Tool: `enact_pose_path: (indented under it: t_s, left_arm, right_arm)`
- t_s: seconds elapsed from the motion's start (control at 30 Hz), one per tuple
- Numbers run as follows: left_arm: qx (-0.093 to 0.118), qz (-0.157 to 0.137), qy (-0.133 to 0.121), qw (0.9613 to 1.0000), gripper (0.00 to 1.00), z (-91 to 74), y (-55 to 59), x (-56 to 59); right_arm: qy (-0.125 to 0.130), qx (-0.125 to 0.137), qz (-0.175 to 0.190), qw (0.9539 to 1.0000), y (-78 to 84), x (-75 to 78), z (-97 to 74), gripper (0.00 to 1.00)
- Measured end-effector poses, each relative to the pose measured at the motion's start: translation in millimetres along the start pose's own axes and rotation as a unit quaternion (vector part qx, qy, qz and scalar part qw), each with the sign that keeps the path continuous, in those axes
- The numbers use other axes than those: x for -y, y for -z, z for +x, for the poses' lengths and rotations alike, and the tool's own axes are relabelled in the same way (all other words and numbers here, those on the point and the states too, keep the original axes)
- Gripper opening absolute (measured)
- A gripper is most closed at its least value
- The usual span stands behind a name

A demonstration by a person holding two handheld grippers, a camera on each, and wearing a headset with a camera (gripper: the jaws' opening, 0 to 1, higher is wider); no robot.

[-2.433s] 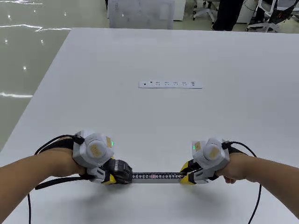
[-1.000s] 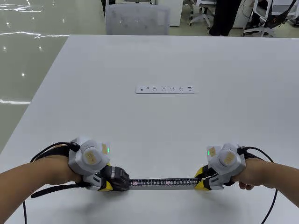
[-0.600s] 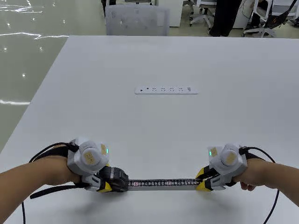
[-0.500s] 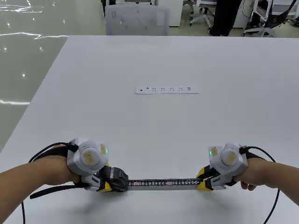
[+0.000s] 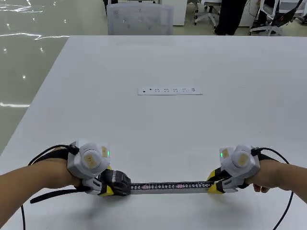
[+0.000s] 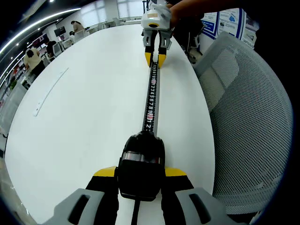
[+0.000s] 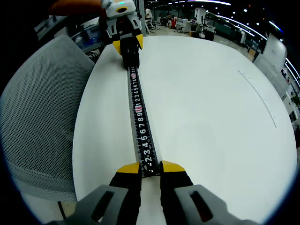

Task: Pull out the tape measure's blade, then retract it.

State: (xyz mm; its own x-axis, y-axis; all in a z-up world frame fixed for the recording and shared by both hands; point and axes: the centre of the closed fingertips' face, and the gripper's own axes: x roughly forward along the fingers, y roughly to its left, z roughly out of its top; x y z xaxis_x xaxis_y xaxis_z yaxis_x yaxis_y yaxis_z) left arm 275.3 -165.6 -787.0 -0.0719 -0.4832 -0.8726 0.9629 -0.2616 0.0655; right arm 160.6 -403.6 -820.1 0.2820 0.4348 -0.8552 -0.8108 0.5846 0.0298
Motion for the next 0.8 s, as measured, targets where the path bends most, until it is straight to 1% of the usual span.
enact_pose_path:
  t_s: [0.3, 0.43, 0.67, 0.7, 0.73, 0.77, 0.8]
  left_arm:
    - [-0.001, -0.001, -0.001, 1.0000, 0.32, 0.6, -0.3, -0.7]
    - [0.002, -0.004, -0.002, 1.0000, 0.32, 1.2, -0.6, -1.7]
    - [0.008, -0.007, -0.004, 0.9999, 0.32, 1.9, -2.0, -1.2]
    - [0.011, -0.007, -0.005, 0.9999, 0.32, 2.2, -2.3, -1.4]
    - [0.021, -0.013, -0.007, 0.9997, 0.32, 2.5, -2.8, -2.5]
    - [0.027, -0.018, -0.005, 0.9995, 0.33, 2.5, -2.5, -2.2]
    - [0.031, -0.013, -0.007, 0.9994, 0.33, 2.2, -1.3, -2.1]
  right_arm:
    - [0.001, -0.002, -0.003, 1.0000, -1.1, 0.6, 1.5, 0.13]
    - [0.001, -0.004, -0.003, 1.0000, -1.6, 0.3, 2.0, 0.13]
    - [0.001, -0.018, -0.005, 0.9998, -2.6, -1.2, 2.7, 0.14]
    - [0.000, -0.020, -0.005, 0.9998, -2.9, -1.3, 2.8, 0.15]
    - [-0.001, -0.023, -0.006, 0.9997, -3.3, -1.3, 2.8, 0.15]
    - [-0.001, -0.025, -0.006, 0.9997, -3.4, -1.4, 2.8, 0.15]
    - [-0.001, -0.027, -0.007, 0.9996, -2.9, -1.3, 2.8, 0.15]
